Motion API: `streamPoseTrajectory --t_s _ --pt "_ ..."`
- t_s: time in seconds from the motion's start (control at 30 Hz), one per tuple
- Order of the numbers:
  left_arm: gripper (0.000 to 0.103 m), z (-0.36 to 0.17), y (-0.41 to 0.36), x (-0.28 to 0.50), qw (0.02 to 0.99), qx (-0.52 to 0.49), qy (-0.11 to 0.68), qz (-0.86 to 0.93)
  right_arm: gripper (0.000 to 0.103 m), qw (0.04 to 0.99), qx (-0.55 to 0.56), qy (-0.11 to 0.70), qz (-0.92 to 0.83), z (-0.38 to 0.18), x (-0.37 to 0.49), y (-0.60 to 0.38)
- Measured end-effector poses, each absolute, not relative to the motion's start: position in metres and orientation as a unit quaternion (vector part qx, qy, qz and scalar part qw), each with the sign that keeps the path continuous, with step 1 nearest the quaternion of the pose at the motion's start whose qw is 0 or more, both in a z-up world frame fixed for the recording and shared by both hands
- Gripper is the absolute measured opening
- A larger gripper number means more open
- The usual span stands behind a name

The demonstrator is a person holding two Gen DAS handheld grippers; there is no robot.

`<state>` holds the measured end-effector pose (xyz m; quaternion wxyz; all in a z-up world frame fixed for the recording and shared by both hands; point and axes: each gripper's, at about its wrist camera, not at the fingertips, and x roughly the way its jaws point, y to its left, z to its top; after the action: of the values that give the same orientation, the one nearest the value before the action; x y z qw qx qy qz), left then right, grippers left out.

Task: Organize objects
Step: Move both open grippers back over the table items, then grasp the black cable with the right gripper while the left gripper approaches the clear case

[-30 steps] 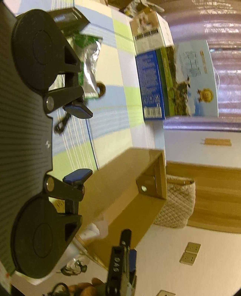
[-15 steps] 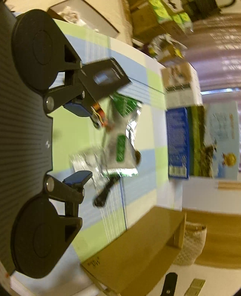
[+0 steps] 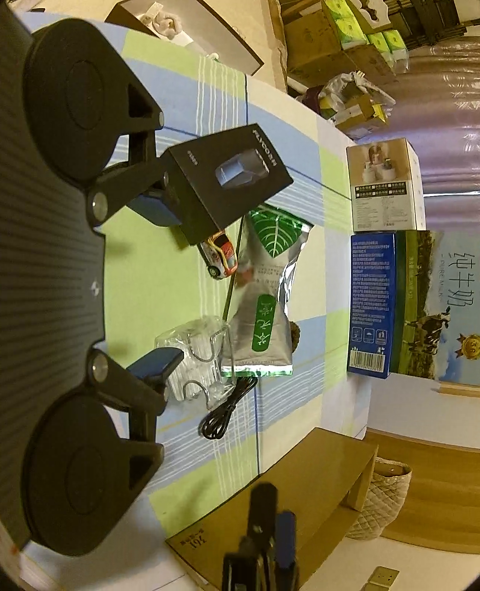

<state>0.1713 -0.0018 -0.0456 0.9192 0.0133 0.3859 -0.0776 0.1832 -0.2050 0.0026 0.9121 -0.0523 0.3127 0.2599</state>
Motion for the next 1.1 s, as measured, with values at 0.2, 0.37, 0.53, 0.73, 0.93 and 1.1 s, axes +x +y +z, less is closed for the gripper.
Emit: streamPoseTrajectory --t_s 0.2,0.37,0.53,0.73,0.93,1.1 --pt "0.068 -0.053 -0.016 0.182 0.917 0.016 0.385 -0.101 0.059 0.888 -0.075 0.37 0.264 -0.031 0.211 -0.206" --pt "0.068 -0.063 -0.021 0.191 0.911 0.017 0.396 -0.11 0.047 0.87 -0.088 0.39 0.288 -0.046 0.224 -0.197" --pt "0.068 -0.067 -0.022 0.195 0.908 0.018 0.402 -0.115 0.04 0.862 -0.106 0.392 0.302 -0.053 0.236 -0.183" --pt "0.068 -0.072 -0.024 0.2 0.904 0.014 0.411 -0.118 0.028 0.851 -0.118 0.413 0.302 -0.071 0.252 -0.17" --pt "0.072 -0.075 -0.035 0.205 0.9 0.009 0.415 -0.13 0.019 0.847 -0.091 0.431 0.296 -0.075 0.26 -0.178" --pt "0.073 -0.08 -0.046 0.214 0.896 0.006 0.423 -0.135 0.014 0.848 -0.08 0.442 0.282 -0.068 0.257 -0.185"
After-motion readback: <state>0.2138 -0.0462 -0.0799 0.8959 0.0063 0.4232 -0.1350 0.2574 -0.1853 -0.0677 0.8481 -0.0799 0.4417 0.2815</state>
